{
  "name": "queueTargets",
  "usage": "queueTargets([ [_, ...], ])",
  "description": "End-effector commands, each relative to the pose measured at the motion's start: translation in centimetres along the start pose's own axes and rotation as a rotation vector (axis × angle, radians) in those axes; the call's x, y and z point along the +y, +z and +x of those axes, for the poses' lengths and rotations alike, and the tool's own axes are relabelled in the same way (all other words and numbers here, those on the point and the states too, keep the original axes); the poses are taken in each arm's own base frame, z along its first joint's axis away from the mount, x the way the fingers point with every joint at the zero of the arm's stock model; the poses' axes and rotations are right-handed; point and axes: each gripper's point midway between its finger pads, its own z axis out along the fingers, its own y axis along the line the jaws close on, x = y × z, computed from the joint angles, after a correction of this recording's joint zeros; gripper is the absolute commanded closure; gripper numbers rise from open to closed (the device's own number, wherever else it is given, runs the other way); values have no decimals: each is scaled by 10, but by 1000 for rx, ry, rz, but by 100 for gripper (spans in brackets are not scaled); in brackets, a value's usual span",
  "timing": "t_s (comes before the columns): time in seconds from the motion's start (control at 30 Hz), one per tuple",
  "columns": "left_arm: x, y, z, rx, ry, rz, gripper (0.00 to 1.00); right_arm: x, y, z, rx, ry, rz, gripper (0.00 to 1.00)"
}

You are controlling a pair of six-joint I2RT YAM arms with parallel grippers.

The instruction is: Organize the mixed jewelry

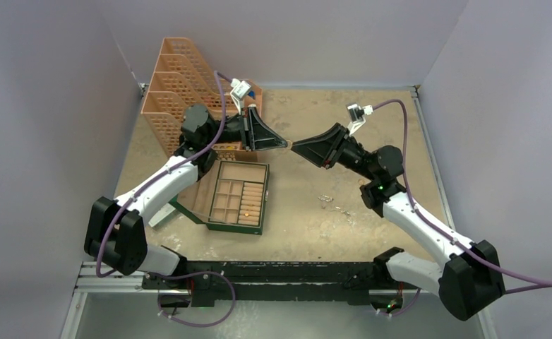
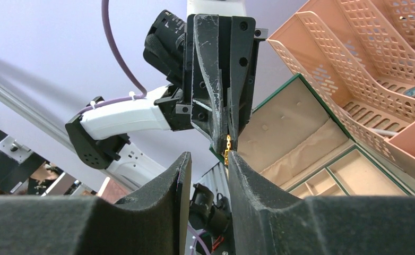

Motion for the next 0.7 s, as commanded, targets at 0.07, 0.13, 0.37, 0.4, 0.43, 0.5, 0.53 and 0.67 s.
queueTargets([
  [0.07,-17,-1,-8,-44,62,34,100,27,5,-20,-51,-61,-76,61],
  [0.13,-17,-1,-8,-46,61,34,100,23,6,-21,-58,-57,-60,55],
  [0.37,-20,-2,-9,-61,61,40,100,4,8,-20,-74,-31,6,61],
  [0.4,-20,-2,-9,-62,60,39,100,3,8,-20,-76,-29,12,62],
  [0.43,-20,-2,-9,-65,62,38,100,1,8,-20,-80,-26,18,64],
  [0.5,-20,-3,-9,-70,62,36,100,-3,7,-21,-88,-16,36,68],
  [0.53,-20,-3,-9,-70,62,35,100,-4,8,-21,-90,-12,41,68],
  [0.67,-20,-3,-9,-72,59,39,100,-3,9,-19,-83,-1,24,69],
])
